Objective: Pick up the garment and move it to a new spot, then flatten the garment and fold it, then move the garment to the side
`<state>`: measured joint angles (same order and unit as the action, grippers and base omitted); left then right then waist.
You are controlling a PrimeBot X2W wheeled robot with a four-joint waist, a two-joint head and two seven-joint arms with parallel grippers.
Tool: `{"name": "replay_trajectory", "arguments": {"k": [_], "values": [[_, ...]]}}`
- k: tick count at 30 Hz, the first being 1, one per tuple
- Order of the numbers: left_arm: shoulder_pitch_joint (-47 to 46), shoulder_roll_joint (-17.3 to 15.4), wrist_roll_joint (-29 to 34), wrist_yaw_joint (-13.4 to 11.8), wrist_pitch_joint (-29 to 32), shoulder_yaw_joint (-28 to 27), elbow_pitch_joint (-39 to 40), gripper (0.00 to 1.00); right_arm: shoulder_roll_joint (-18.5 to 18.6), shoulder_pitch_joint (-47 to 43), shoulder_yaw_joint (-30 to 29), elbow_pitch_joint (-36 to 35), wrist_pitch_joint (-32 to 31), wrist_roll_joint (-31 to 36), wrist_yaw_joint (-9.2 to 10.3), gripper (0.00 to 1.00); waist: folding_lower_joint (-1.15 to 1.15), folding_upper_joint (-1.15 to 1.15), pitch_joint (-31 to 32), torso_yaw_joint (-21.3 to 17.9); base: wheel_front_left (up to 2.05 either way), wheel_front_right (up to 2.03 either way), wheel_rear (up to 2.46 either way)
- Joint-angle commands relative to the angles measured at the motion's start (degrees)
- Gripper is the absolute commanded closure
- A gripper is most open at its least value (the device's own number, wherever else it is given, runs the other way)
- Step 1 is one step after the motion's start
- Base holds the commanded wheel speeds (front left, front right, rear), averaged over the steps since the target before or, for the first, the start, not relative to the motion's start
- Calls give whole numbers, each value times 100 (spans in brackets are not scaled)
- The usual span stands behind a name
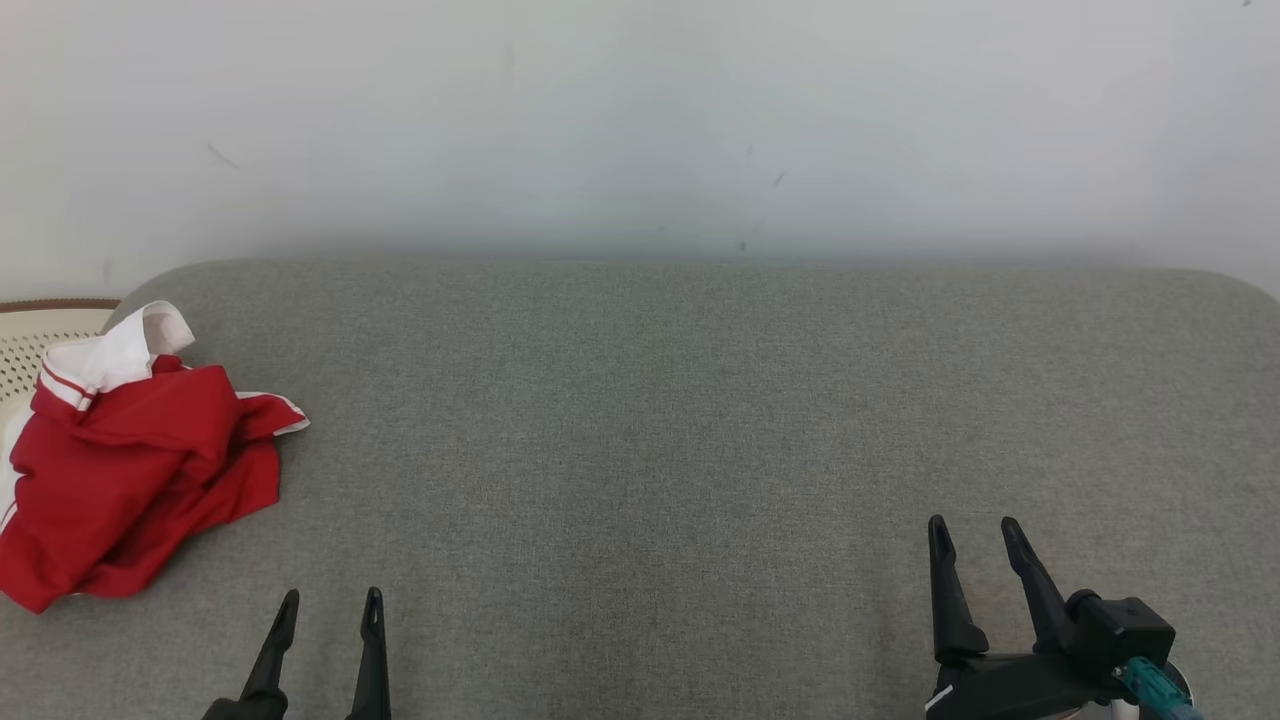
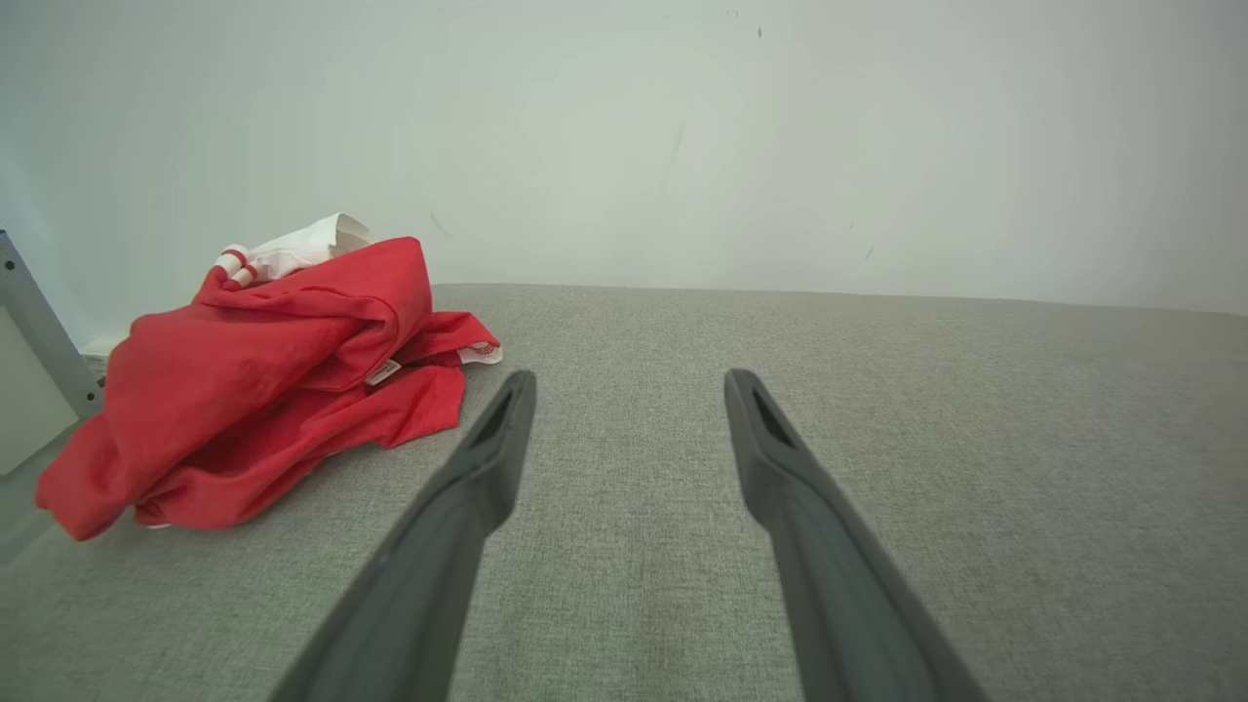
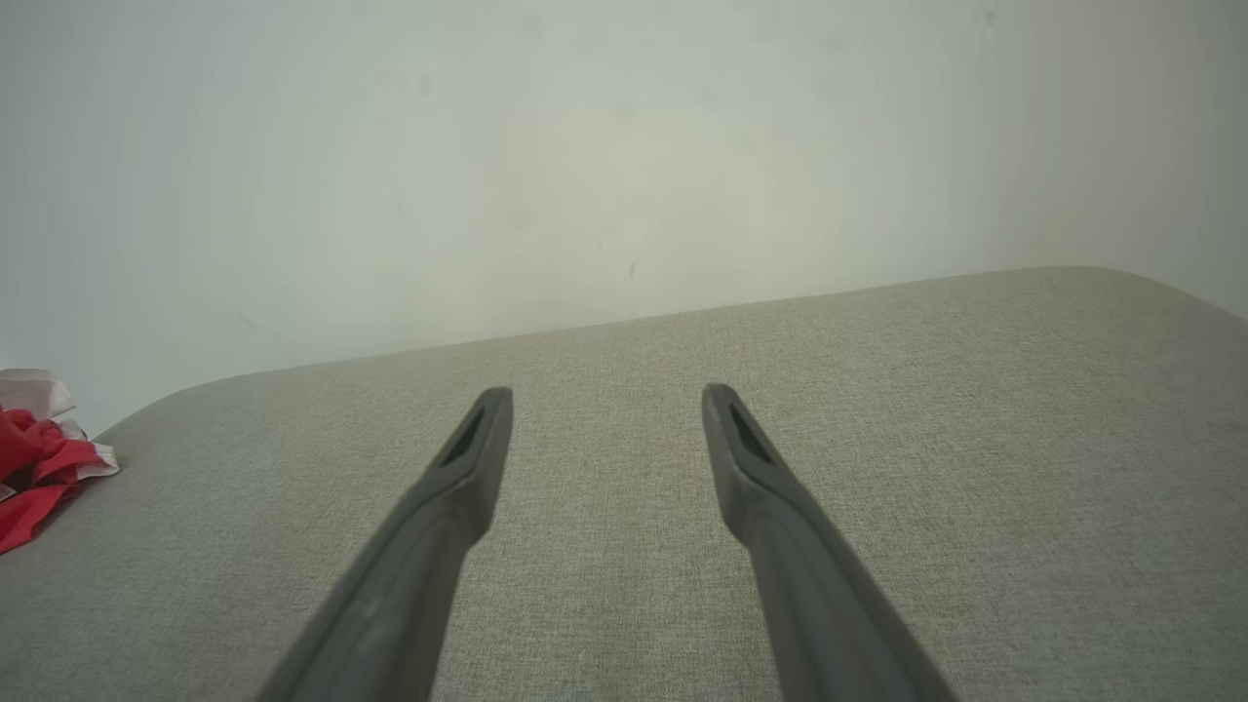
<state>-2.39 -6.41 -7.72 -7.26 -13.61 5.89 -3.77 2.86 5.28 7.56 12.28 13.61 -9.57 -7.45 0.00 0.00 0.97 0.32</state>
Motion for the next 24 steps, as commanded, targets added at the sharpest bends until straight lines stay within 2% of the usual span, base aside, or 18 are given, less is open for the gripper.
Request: {"name": "replay_trajectory", "arguments": {"k": [1,8,24], "values": [[54,-33,144,-40,-41,11,38,0,4,-13,32,-27,38,128,-6,0,0,0,-2,1,0,0,0],[94,-30,353,-76,-118,7,101,0,4,-15,60,-55,118,351,-6,0,0,0,0,-1,0,0,0],[118,131,83,286,-166,-307,103,0,4,-42,54,-12,169,24,-6,0,0,0,-10,-11,0,0,0]]}}
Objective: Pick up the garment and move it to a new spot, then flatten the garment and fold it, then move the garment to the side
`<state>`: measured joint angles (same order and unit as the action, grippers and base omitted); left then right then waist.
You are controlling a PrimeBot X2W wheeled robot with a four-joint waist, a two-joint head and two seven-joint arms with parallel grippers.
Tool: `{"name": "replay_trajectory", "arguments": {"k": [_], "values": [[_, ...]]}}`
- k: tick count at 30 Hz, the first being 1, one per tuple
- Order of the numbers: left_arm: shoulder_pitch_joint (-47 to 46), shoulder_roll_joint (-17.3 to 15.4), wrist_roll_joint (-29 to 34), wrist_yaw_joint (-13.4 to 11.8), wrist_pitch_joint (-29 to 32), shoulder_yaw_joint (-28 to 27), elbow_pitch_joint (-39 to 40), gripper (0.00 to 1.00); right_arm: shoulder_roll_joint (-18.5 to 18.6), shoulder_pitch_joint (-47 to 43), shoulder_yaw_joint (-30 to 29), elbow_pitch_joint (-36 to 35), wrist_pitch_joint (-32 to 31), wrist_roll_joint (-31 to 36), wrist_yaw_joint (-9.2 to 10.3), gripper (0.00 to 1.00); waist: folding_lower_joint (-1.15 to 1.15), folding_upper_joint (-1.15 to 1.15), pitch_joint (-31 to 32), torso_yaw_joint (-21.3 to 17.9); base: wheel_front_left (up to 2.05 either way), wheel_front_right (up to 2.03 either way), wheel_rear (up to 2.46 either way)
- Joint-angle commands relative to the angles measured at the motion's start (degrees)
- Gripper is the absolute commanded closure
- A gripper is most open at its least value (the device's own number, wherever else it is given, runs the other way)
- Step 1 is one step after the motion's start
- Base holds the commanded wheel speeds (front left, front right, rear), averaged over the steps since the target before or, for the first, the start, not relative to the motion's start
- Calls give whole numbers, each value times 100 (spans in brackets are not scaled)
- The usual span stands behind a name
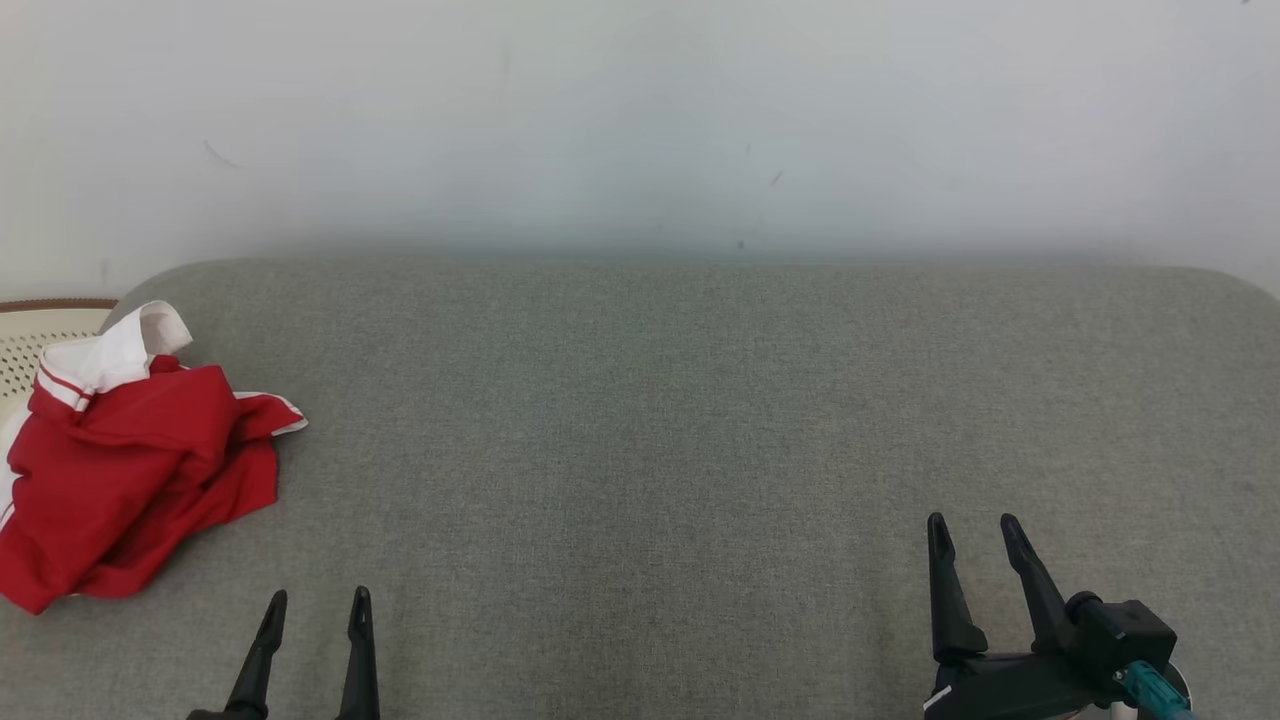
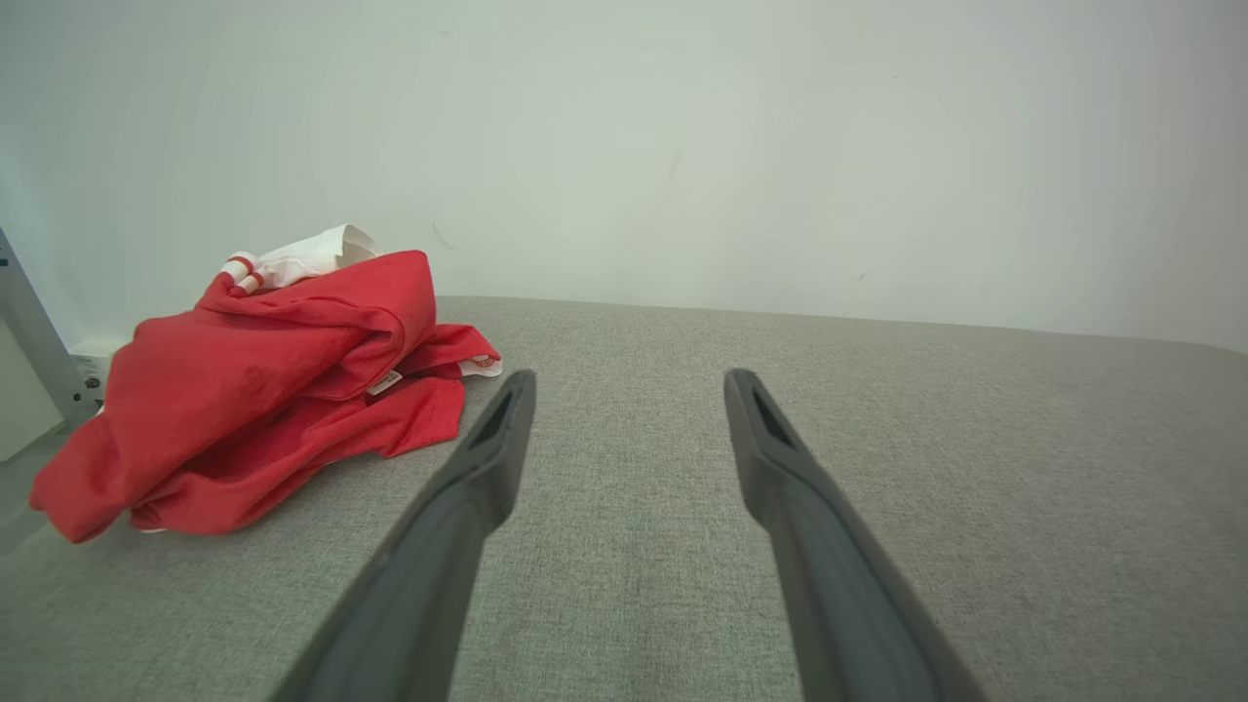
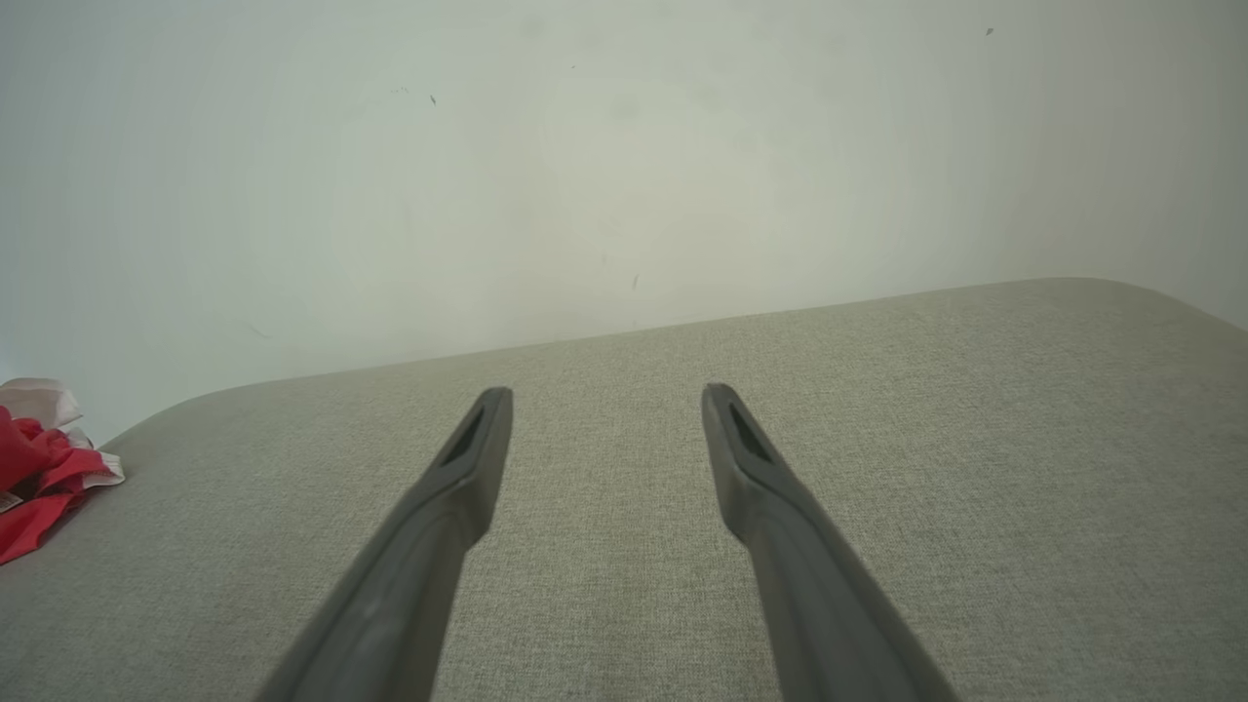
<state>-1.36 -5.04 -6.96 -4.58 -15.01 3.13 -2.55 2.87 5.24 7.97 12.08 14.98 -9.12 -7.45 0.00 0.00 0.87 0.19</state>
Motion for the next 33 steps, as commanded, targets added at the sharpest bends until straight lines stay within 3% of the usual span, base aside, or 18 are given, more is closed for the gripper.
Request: {"name": "replay_trajectory", "arguments": {"k": [1,20,33], "values": [[10,1,9,43,-26,-38,-23,0,3,-42,18,14,31,-38,-6,0,0,0,-1,4,0,0,0],[0,113,117,160,-26,-179,-27,0,3,-16,96,86,31,-71,-6,0,0,0,7,71,0,0,0],[117,145,162,190,-26,-262,-81,0,2,-151,147,91,30,-141,-6,0,0,0,66,912,0,0,0]]}}
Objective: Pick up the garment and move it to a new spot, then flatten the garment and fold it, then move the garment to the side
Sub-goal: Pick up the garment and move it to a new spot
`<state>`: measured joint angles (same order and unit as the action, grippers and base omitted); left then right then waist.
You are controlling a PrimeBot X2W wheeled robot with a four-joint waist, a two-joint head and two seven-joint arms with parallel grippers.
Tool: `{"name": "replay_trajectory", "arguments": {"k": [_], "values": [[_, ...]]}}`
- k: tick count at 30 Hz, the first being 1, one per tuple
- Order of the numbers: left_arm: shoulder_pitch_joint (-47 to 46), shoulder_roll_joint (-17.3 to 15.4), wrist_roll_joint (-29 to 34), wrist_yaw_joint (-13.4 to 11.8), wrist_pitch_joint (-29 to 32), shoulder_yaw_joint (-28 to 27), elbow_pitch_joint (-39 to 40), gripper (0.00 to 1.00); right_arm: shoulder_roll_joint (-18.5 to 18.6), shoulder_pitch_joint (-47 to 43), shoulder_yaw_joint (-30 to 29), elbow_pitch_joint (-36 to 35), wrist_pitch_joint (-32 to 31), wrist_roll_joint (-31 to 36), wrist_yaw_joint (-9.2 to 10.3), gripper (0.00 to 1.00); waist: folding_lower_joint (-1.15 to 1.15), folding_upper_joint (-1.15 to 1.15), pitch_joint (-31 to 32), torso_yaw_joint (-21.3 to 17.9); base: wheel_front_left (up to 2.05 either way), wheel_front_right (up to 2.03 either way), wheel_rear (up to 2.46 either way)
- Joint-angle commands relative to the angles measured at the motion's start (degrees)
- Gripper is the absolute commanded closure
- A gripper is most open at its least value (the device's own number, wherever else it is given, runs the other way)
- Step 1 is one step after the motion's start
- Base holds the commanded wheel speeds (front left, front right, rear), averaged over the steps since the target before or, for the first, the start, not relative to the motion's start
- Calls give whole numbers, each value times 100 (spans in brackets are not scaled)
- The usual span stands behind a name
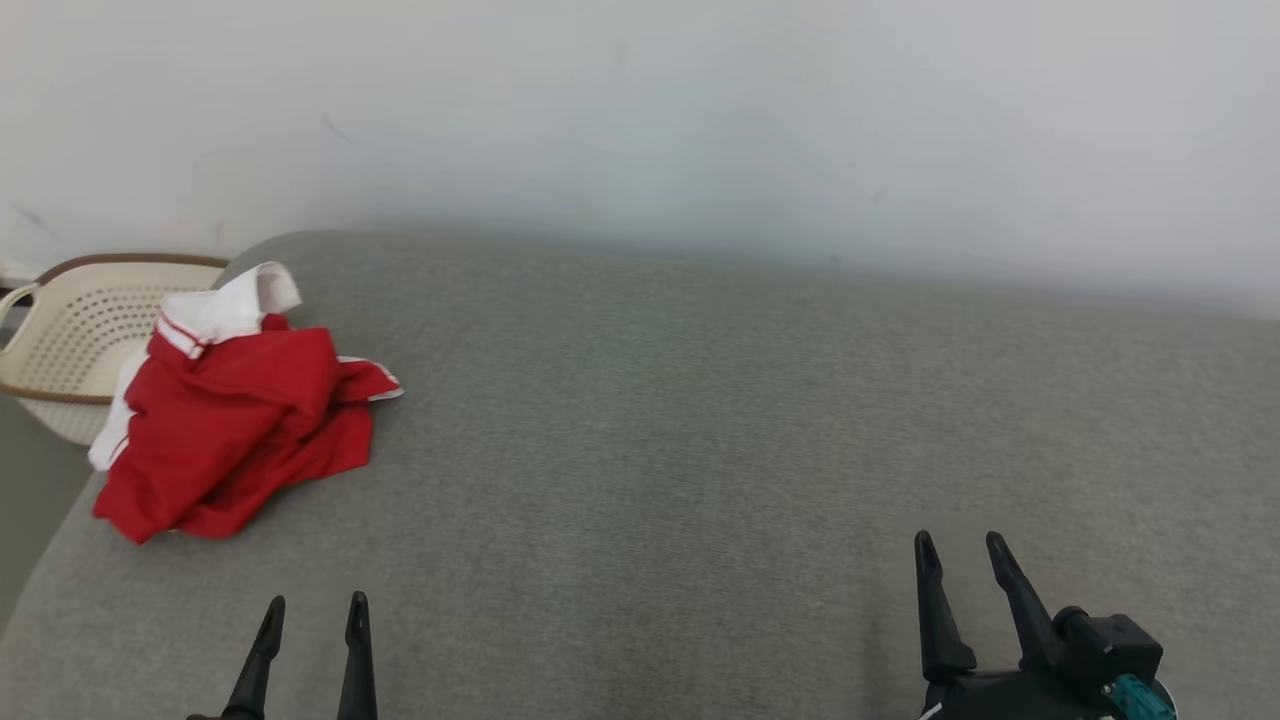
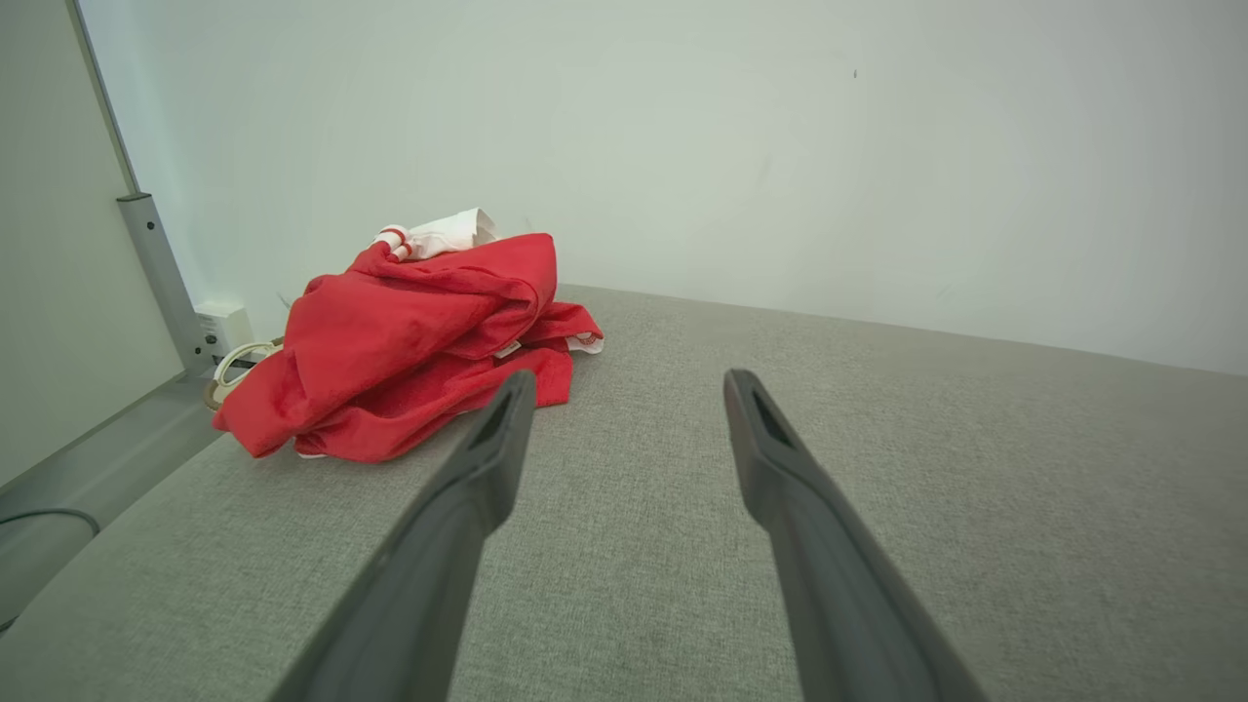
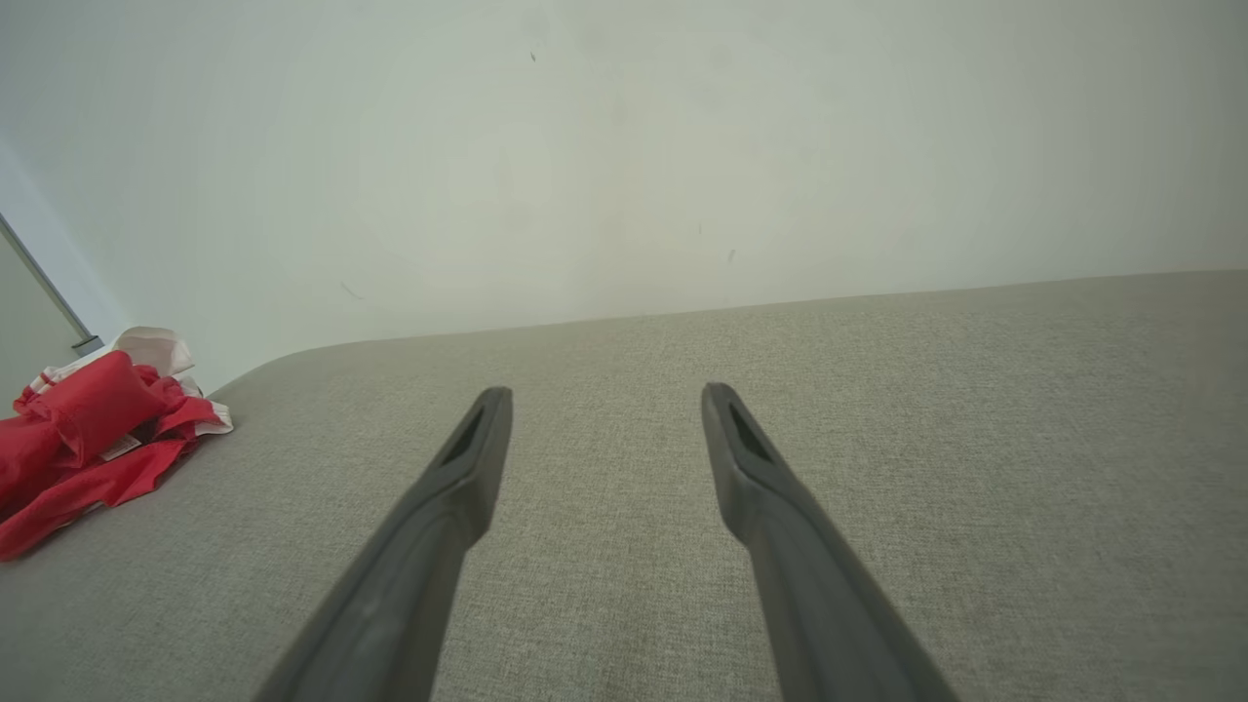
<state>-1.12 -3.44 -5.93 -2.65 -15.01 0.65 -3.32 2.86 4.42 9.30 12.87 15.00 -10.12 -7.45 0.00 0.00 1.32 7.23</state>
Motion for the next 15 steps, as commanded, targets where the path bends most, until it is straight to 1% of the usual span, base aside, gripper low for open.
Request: {"name": "replay_trajectory", "arguments": {"k": [1,8,15], "values": [[103,-13,71,3,-25,-17,-3,0,4,-63,12,19,28,-45,-6,0,0,0,21,287,0,0,0],[91,-23,72,44,-25,-57,-22,0,3,-75,8,2,21,-72,-6,0,0,0,34,821,0,0,0],[84,-31,45,25,-25,-146,-9,0,3,-93,47,18,21,-147,-6,0,0,0,93,1216,0,0,0]]}}
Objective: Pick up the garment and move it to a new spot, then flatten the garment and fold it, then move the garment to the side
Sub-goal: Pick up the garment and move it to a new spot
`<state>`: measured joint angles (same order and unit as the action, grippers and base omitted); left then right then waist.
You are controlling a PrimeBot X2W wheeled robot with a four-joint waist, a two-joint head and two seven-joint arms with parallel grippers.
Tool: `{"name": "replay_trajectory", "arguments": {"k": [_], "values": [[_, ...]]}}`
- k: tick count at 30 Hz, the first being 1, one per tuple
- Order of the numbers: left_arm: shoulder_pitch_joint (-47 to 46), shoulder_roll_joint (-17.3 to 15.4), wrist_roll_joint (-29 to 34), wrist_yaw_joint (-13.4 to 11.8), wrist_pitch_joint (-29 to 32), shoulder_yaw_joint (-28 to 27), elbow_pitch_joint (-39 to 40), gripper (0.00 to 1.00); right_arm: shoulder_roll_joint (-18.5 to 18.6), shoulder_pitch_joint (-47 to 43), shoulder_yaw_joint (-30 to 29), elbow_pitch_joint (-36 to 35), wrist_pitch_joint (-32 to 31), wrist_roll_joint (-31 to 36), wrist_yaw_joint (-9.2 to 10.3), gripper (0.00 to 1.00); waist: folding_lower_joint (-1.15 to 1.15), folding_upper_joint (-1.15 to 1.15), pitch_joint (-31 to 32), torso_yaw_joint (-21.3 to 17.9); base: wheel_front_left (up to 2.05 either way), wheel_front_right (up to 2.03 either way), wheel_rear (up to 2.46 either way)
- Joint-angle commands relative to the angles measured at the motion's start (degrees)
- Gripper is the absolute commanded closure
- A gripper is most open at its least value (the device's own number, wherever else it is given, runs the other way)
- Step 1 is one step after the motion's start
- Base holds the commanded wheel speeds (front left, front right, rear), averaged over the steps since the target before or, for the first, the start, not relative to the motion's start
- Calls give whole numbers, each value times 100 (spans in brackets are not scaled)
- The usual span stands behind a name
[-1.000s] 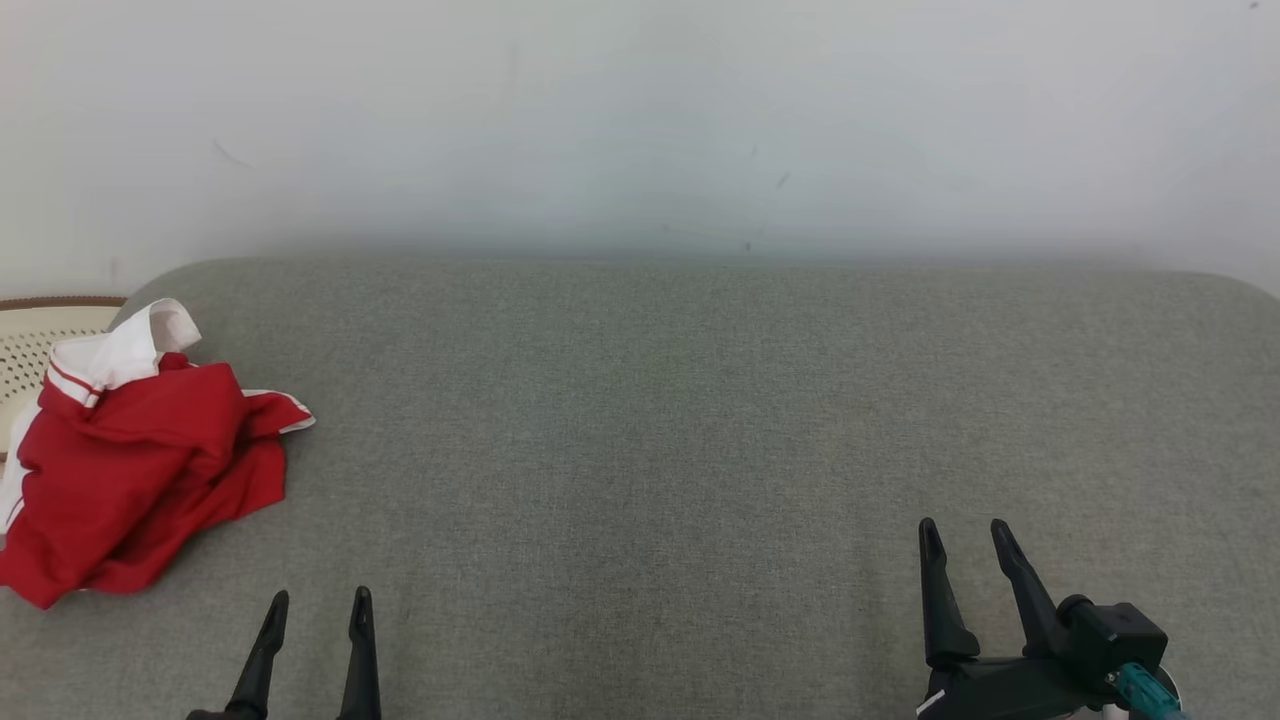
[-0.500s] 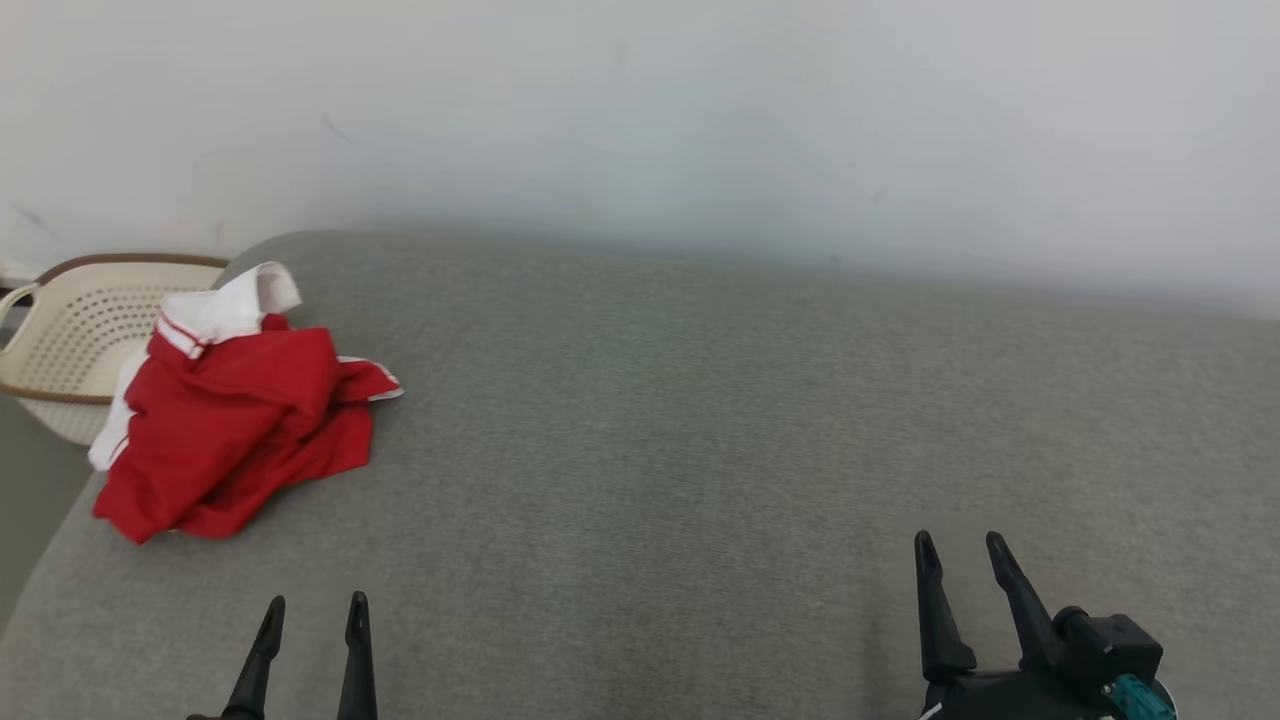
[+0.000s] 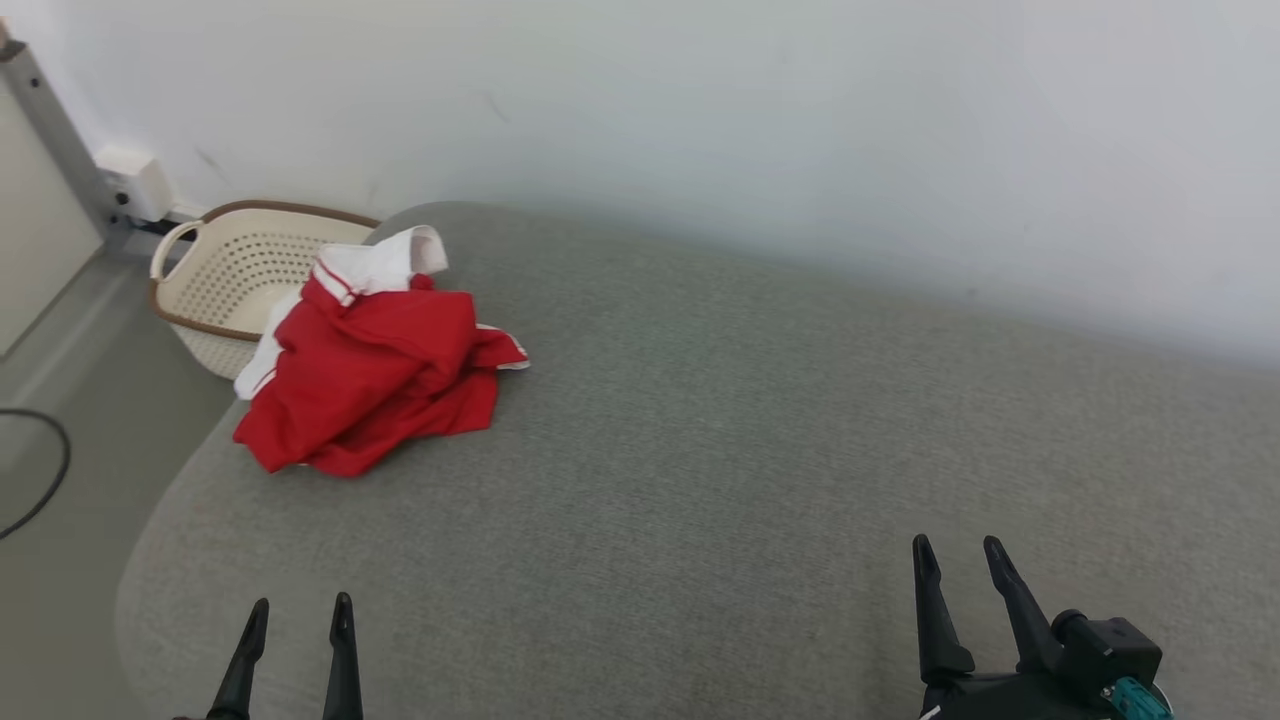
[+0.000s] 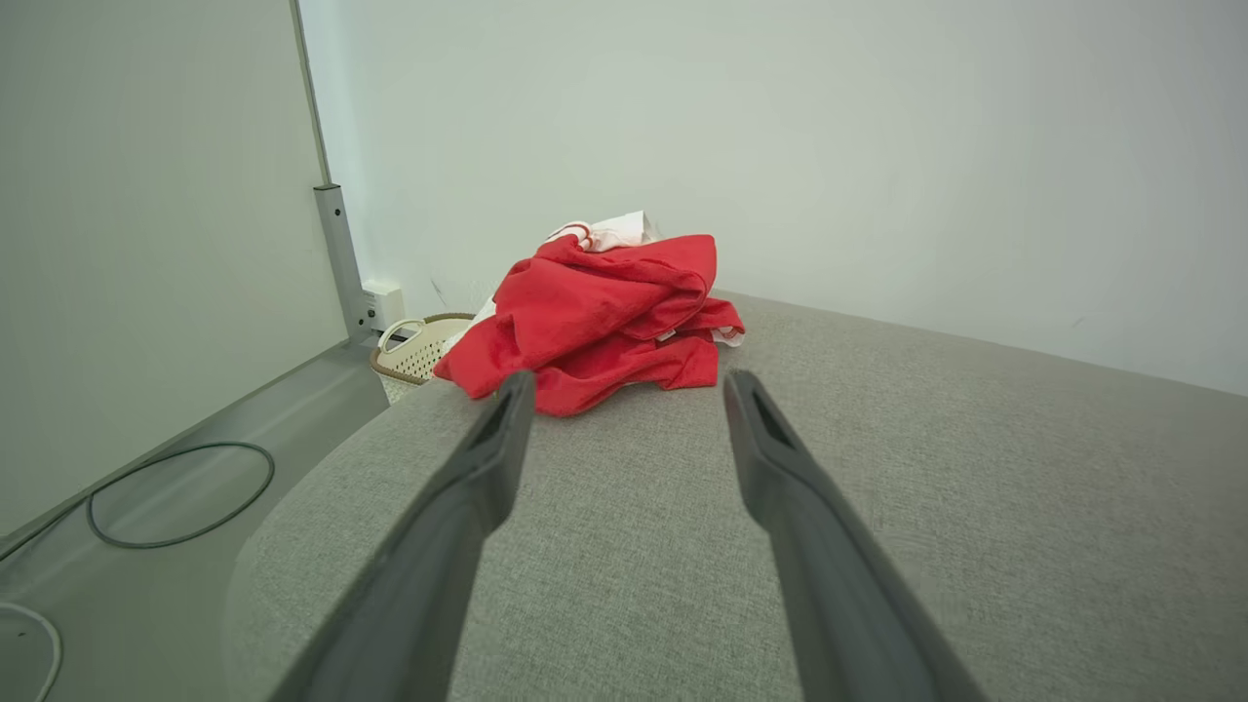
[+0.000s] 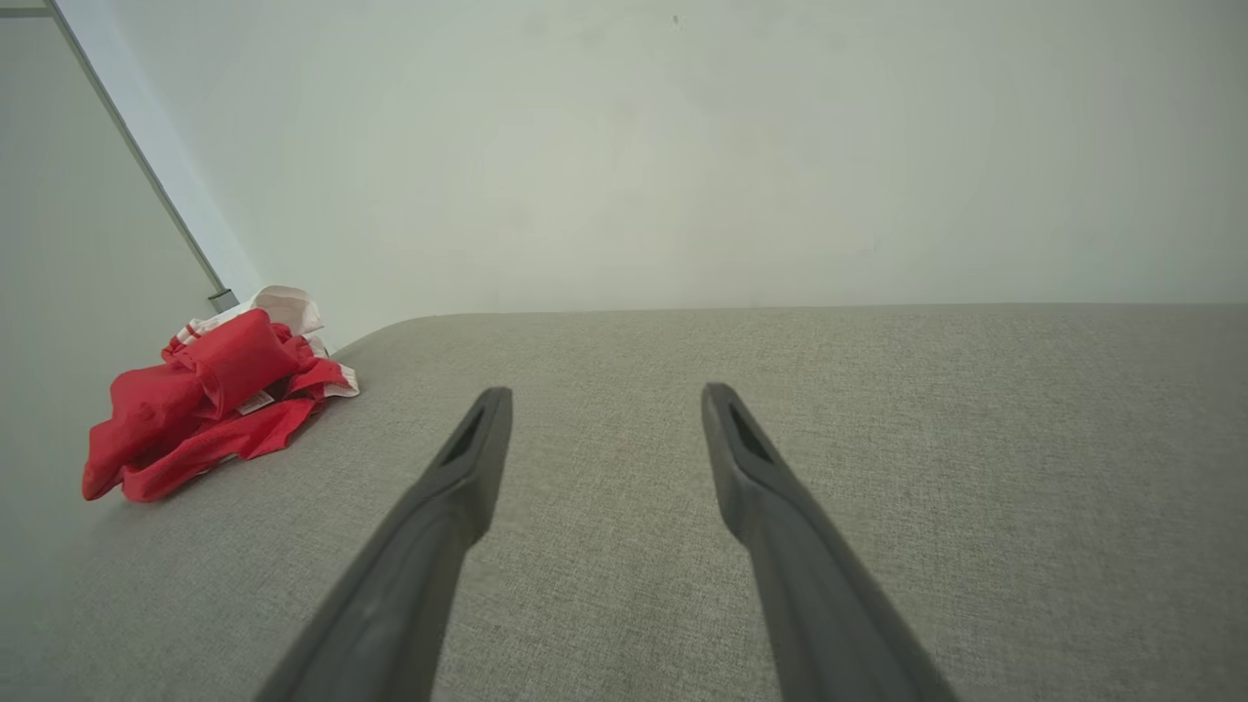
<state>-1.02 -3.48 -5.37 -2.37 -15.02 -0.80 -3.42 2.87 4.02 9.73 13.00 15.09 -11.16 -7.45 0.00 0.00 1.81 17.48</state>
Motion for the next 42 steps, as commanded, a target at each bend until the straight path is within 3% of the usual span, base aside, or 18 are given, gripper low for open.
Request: {"name": "replay_trajectory", "arguments": {"k": [1,13,26,35,42], "values": [[78,-32,-8,-2,-24,-16,6,0,2,-57,14,11,12,-62,-6,0,0,0,52,234,0,0,0],[147,-72,4,-13,-24,-159,94,0,3,-124,62,-20,12,-111,-6,0,0,0,129,713,0,0,0],[174,-56,-45,-69,-24,-288,139,0,3,-106,104,2,12,-117,-6,0,0,0,143,864,0,0,0],[-270,-16,-357,59,-23,-353,71,0,1,30,216,33,12,-12,-6,0,0,0,-22,690,0,0,0],[-909,-285,-525,171,-16,-666,-189,0,5,306,534,30,12,-79,-6,0,0,0,-224,-97,0,0,0]]}}
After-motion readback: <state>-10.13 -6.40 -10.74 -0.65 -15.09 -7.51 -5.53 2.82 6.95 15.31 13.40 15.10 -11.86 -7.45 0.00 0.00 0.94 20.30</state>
